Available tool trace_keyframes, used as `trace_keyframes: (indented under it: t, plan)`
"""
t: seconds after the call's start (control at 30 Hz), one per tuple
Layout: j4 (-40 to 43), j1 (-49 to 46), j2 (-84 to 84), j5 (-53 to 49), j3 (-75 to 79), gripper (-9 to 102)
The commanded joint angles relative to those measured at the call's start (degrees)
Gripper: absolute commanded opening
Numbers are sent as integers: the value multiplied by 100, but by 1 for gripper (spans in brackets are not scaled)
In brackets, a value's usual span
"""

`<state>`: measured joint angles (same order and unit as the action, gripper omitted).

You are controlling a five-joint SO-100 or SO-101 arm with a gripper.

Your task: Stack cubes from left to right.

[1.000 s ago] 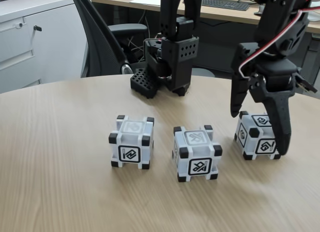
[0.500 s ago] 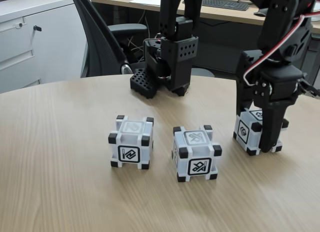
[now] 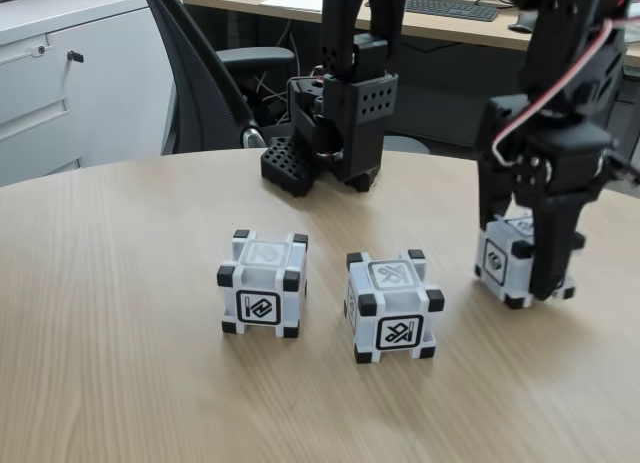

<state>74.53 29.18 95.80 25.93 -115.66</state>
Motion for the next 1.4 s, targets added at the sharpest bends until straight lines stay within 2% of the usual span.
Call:
trace_keyframes:
  t: [0.0,0.53,0.83,1.37]
  plan:
    - [-70,-264,817,-88,246,0]
    - [9,-2373,2021,-1538,246,0]
    - [26,-3059,2663,-2109,237,0]
    - [-18,-5309,2654,-3313,158,0]
